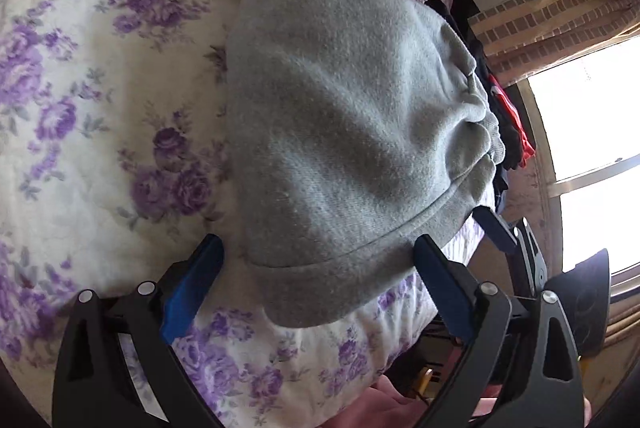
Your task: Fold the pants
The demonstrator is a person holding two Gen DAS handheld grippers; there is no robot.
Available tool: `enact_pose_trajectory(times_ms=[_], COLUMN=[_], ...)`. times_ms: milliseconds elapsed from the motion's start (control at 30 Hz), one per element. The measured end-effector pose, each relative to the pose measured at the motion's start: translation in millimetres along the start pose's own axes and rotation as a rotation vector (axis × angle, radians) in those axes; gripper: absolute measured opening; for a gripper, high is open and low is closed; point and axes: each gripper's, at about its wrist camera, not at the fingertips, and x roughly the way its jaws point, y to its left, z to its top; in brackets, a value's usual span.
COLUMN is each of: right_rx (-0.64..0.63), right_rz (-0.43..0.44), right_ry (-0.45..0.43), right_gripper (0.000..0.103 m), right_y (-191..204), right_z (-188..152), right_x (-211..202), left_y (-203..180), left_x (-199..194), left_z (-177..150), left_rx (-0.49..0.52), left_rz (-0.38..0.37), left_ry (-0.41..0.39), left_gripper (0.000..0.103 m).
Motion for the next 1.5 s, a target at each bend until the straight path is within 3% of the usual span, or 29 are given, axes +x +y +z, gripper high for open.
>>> enact_pose_trajectory(times_ms=[267,367,467,600,733,867,967,1067,1200,1333,1433,1500], right_rx=[0.398,0.619,0.756,0.839,0.941,0.915,0.838,0.738,0.740,0.753,0.807,0.808], right_rz=[0.026,0.103,0.184,0.292,0.499,0.610,0.612,0.559,0.588,0.688,0.672,0.652], right_ry=[-0.098,-0.089,0.000,0.196,0.290,0.300,0.313,0.310,0.272,0.255,0.247,0.229], right_gripper=[0.084,0.089,0.089,0.089,0.092,0.093,0.100,0.100,0.098,0.085,0.066,0.059], right_y=[-102.6,-162.3,-209.2,-244.1,-254.9,-252.0,-238.4,-218.2,-219.2,-217.9,-219.6,-216.8], right_z=[-2.0,-1.8,-7.0,-14.3,-27.9,-26.0,-11.2,3.2,1.5,-6.2,-10.0,-4.6], right_x=[-24.9,-13.3,19.6,83.0,126.0,145.1,156.3,163.8,162.9,156.7,154.4,148.7], left_y=[-16.5,-21.3,-24.6,-26.6,-24.4,-20.6,-15.9,-19.1,-21.3,-22.0,-19.9,-19.2], left_x=[20.3,23.8,25.1,25.4,24.0,22.2,21.1,24.5,27.7,29.1,28.6,26.1], left_z=[19.3,23.6,20.9,16.4,17.7,15.4,12.8,15.8,18.8,18.4,16.2,14.9], left_rx=[0.040,0.042,0.063,0.091,0.080,0.084,0.092,0.102,0.112,0.132,0.134,0.128], left_rz=[-0.005,0.009,0.016,0.020,0.022,0.021,0.033,0.041,0.043,0.045,0.046,0.043], left_ry=[0.007,0.001,-0.025,-0.060,-0.064,-0.082,-0.098,-0.108,-0.116,-0.121,-0.139,-0.158], left_gripper=[0.099,0.099,0.099,0.099,0.099,0.099,0.099,0.099,0.099,0.099,0.099,0.096])
